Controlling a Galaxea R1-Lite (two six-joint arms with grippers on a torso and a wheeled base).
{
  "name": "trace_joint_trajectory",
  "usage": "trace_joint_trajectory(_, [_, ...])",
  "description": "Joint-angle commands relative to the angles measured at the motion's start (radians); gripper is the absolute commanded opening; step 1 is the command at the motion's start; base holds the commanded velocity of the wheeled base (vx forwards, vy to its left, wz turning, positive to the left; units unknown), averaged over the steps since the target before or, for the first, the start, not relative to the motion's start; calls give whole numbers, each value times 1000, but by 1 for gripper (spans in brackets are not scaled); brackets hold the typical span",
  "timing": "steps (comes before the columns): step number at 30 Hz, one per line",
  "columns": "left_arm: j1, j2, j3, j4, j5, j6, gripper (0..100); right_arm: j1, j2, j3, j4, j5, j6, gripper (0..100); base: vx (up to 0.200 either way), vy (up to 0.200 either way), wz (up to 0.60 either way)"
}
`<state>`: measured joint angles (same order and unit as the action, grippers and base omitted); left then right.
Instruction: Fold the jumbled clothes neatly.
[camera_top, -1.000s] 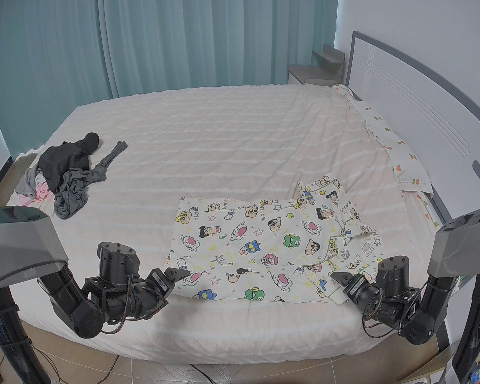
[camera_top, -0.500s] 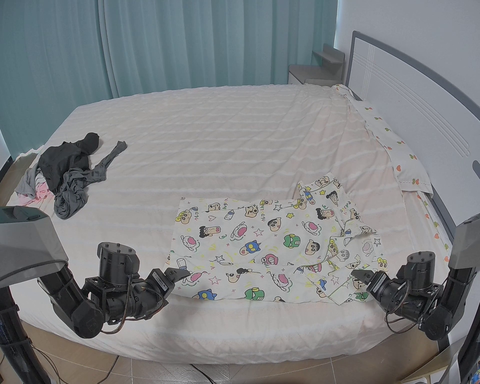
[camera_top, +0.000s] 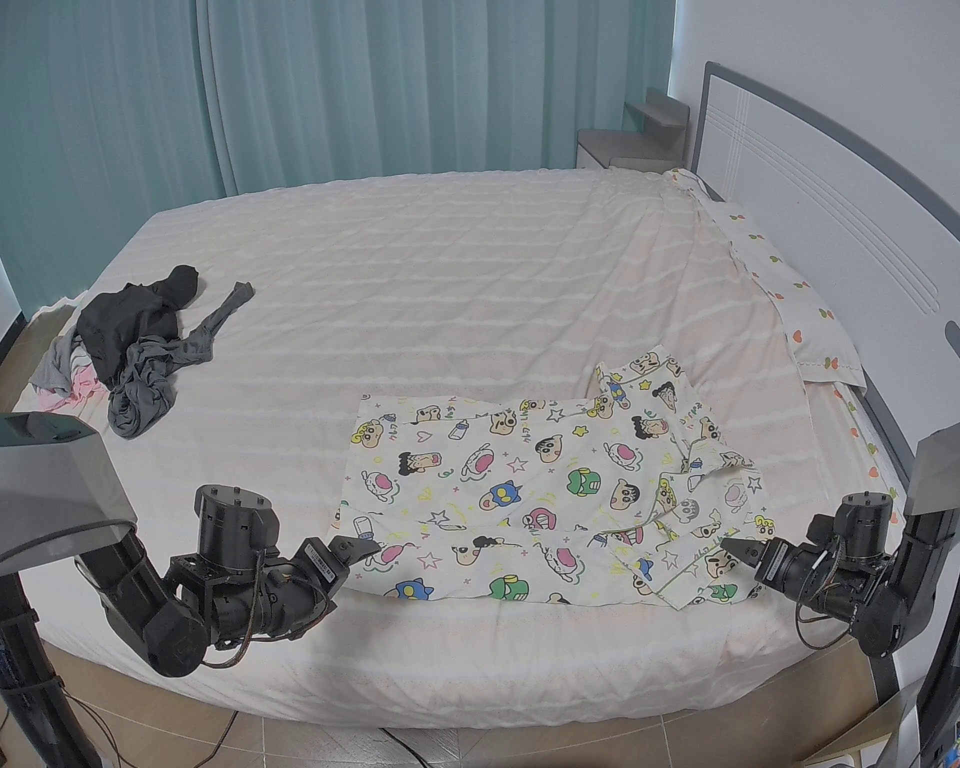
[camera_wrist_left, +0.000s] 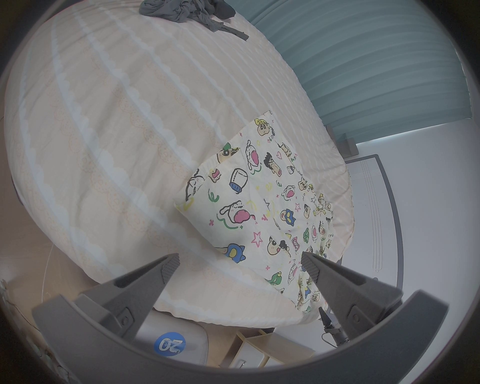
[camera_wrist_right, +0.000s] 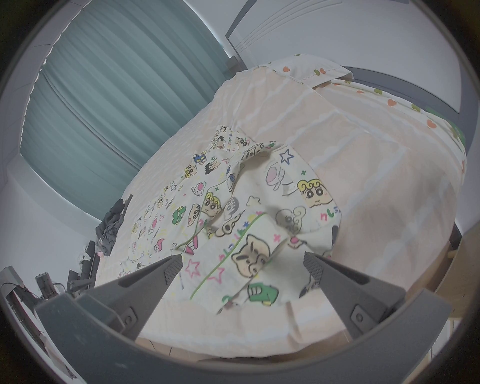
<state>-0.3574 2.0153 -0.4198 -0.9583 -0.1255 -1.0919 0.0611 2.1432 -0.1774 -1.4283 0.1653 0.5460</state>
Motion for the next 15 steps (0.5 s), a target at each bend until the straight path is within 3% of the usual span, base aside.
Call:
trace_joint_trajectory(1, [0, 3, 1, 0, 0, 0, 100, -20, 89, -74, 0, 3, -8, 100, 0, 0, 0])
trace_joint_trajectory(15, [0, 8, -1, 0, 0, 1, 100, -18, 106, -180, 63, 3, -12, 100, 0, 0, 0])
